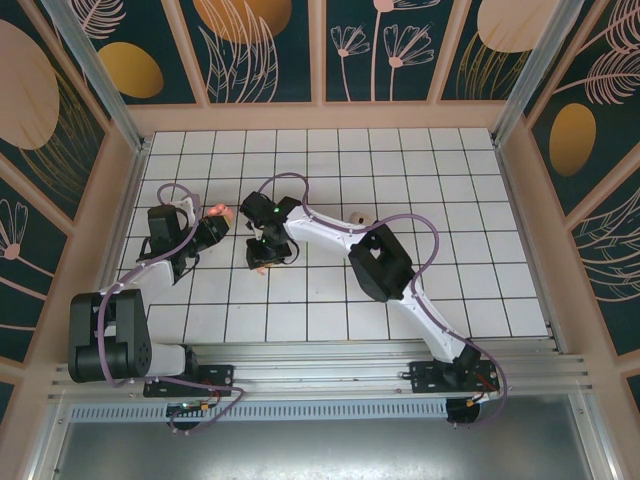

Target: Insert the wireless bluetooth earbuds into the charging case

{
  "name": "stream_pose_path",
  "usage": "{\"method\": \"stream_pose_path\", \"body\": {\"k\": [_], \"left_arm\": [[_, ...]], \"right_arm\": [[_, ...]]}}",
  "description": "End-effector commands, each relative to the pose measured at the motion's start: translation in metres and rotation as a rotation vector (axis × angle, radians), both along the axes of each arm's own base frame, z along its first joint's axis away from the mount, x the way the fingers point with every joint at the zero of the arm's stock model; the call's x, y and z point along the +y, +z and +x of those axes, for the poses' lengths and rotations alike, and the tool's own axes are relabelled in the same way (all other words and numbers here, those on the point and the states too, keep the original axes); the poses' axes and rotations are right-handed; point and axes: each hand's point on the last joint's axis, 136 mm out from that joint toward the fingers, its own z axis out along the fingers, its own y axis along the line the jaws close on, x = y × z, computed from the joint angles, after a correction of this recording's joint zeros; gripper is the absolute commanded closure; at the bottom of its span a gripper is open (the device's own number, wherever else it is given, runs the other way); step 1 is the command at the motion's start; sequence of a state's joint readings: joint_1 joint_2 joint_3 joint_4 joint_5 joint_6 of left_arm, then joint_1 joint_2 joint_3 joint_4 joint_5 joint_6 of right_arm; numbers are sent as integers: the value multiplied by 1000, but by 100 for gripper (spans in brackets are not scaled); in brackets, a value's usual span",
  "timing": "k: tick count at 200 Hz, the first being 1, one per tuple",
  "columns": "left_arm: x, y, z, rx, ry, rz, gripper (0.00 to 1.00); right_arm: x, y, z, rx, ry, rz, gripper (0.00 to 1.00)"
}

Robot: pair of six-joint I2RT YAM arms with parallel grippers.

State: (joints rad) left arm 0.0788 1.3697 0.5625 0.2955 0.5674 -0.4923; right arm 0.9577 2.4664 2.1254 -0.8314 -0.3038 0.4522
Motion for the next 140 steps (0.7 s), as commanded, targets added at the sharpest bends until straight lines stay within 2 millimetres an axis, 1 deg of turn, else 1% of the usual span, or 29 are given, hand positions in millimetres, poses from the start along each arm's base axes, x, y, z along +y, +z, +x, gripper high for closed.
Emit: {"method": "stream_pose_path", "body": {"k": [1,21,54,73,112,140], "left_arm": [[0,11,3,-41,-9,-10,82],[0,12,3,-45,-10,-7,82],[0,13,2,-50,-12,-3,82],[0,15,3,-55,-14,2,82],[-2,19,2,-77,-28,-6,83],[-7,33,1,-142,-54,-23,83]], "right_arm": [[-3,-9,-6,17,-6,-47,67],[-2,-8,-6,16,-6,-44,67],[-3,-6,-5,5,-7,-46,72],[-3,-3,-4,-5,-12,-41,73],[-4,8,2,-46,-23,-21,75],[-5,20,13,-109,-53,26,76]]}}
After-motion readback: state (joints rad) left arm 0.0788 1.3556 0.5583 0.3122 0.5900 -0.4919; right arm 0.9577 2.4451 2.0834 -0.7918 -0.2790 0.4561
